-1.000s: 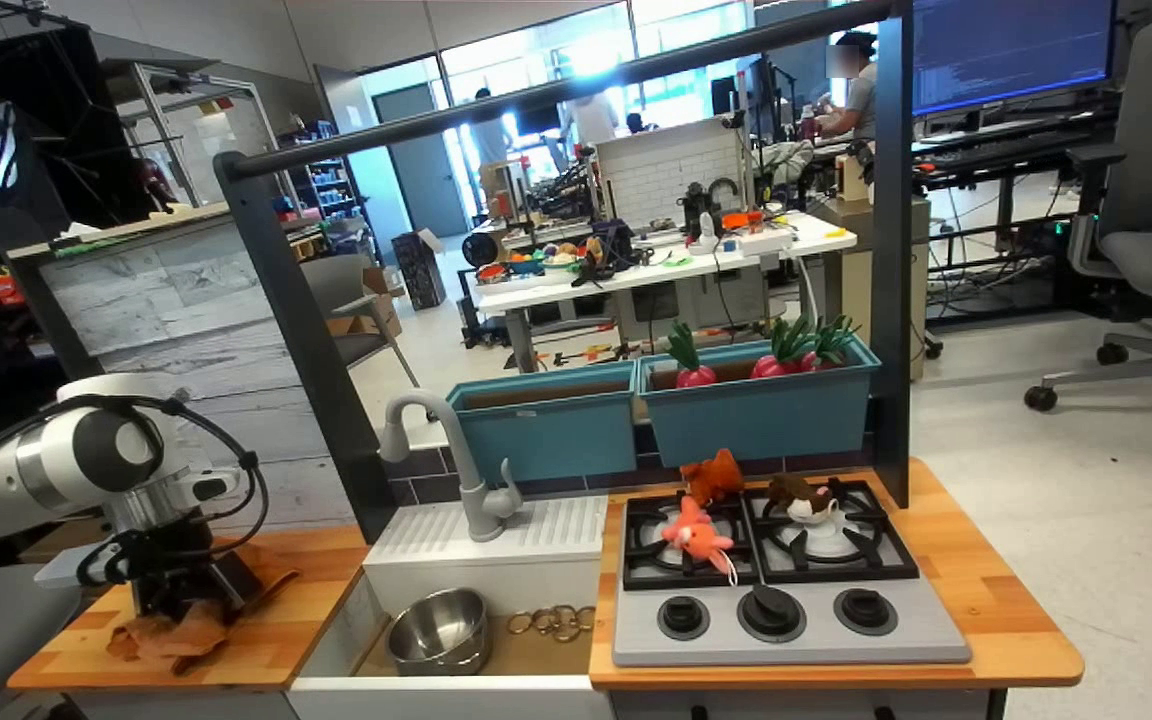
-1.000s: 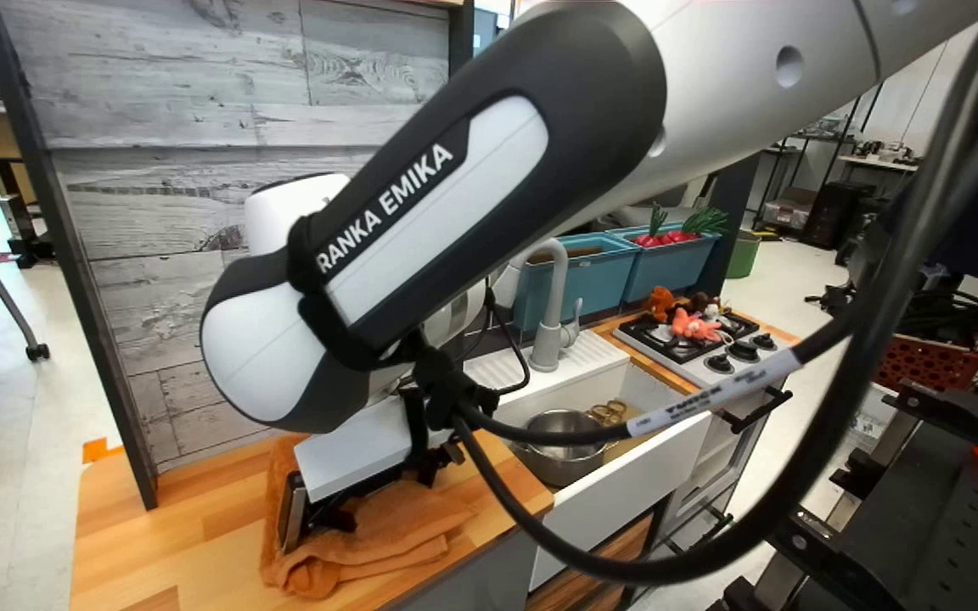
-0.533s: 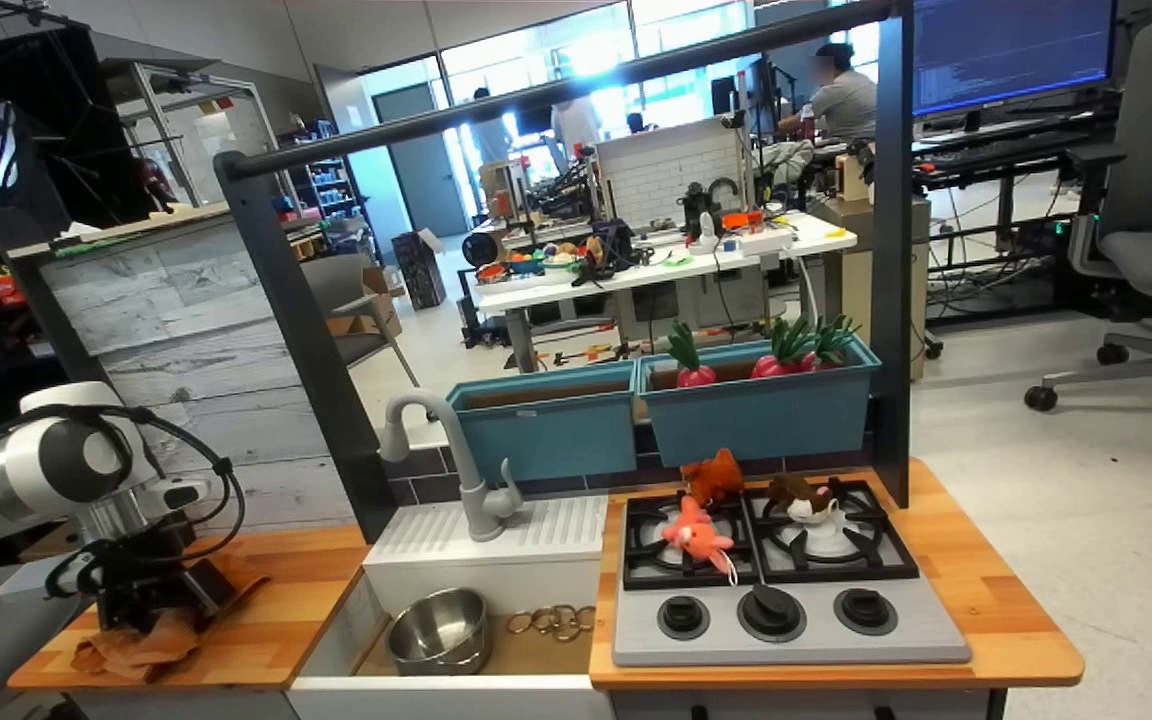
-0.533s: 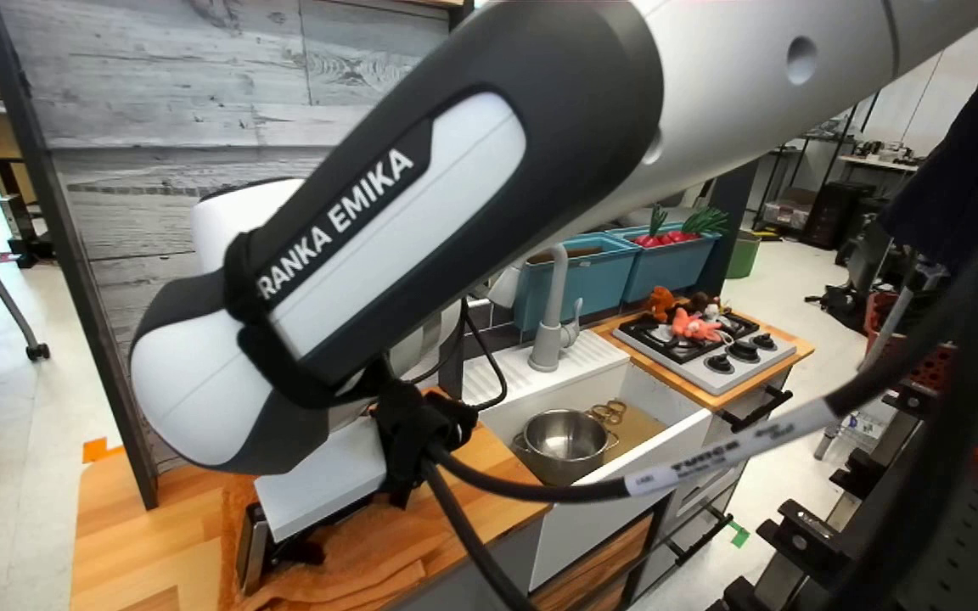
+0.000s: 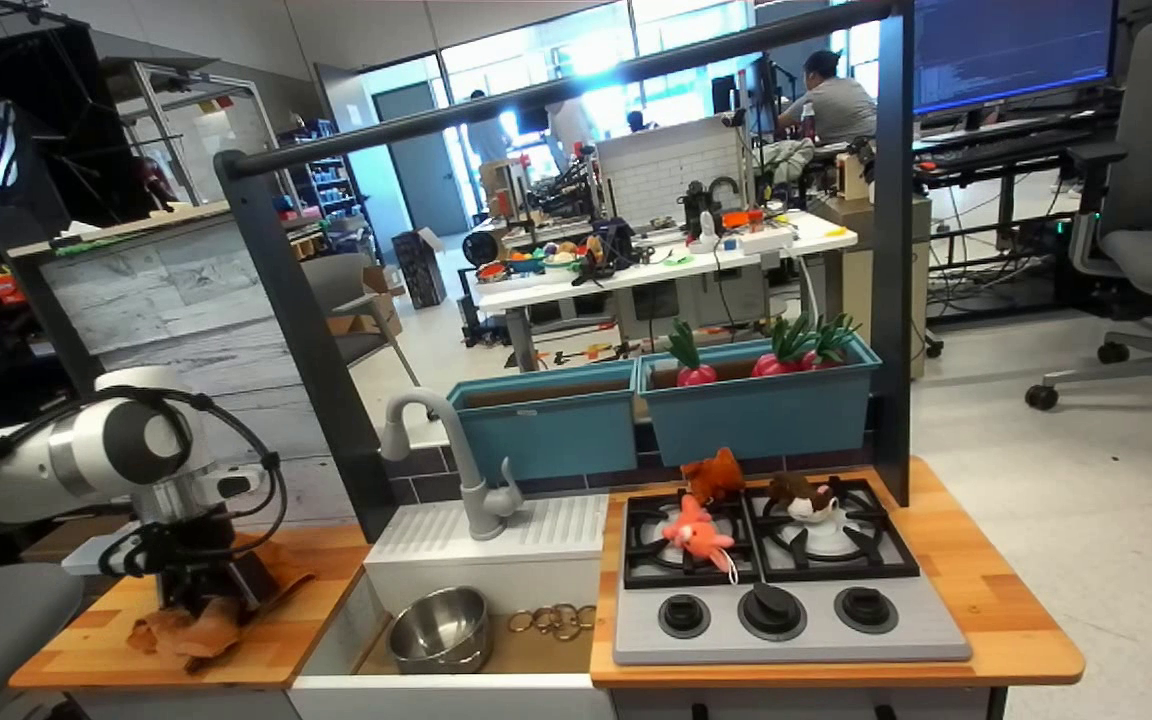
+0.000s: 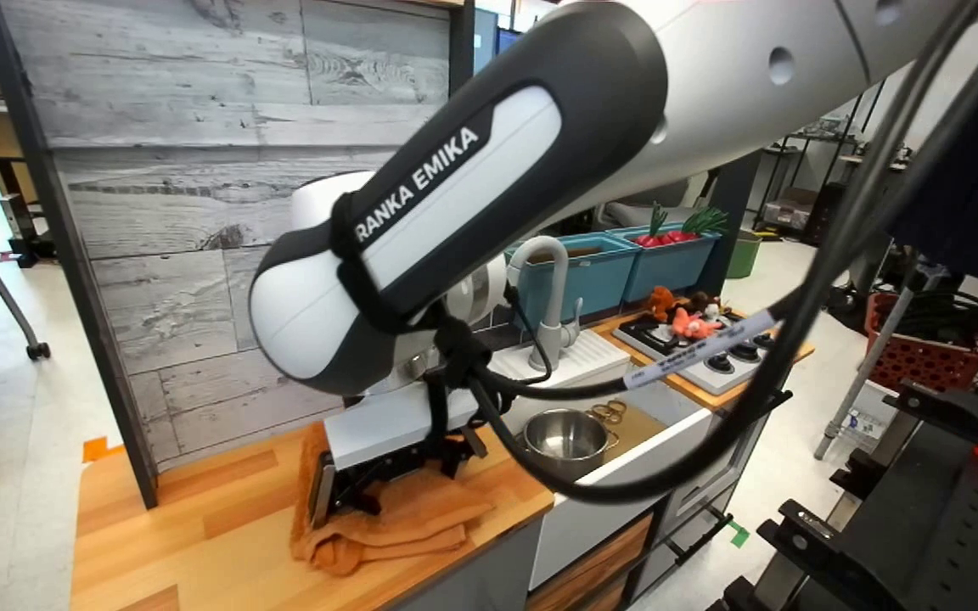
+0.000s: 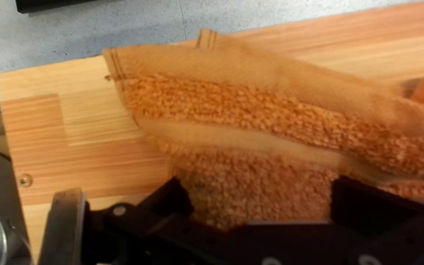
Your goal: Use the towel to wipe the table, then put the dolls in the silver pot one at a time
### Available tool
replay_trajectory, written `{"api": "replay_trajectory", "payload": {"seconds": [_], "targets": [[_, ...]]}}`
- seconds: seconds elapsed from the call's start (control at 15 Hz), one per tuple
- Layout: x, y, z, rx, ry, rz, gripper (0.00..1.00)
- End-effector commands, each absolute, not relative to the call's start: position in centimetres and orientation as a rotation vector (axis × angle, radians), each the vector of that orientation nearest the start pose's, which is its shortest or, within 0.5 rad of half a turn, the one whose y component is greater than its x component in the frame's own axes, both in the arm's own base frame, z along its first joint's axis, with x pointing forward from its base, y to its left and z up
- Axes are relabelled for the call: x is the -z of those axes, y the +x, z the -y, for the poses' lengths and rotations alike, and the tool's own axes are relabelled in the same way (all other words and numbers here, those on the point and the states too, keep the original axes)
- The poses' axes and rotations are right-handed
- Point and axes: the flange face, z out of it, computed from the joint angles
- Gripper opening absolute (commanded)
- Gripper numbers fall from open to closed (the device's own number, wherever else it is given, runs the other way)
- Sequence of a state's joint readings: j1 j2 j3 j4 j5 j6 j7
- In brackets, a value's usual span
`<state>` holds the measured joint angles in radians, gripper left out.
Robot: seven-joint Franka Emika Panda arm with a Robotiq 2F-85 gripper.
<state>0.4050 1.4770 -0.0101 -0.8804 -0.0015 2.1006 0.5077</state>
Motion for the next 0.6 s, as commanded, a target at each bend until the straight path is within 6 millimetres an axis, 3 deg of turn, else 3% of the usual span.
{"api": "replay_trajectory", "payload": {"seconds": [0.0,0.07,0.2,0.53], "targets": [[9.2,65.4,-23.9,-0.394,-3.226,-0.278,1.00],[9.3,65.4,-24.2,-0.385,-3.230,-0.256,1.00],[9.6,64.4,-26.7,-0.363,-3.240,-0.159,1.00],[8.7,61.8,-35.5,-0.072,-3.263,0.160,1.00]]}}
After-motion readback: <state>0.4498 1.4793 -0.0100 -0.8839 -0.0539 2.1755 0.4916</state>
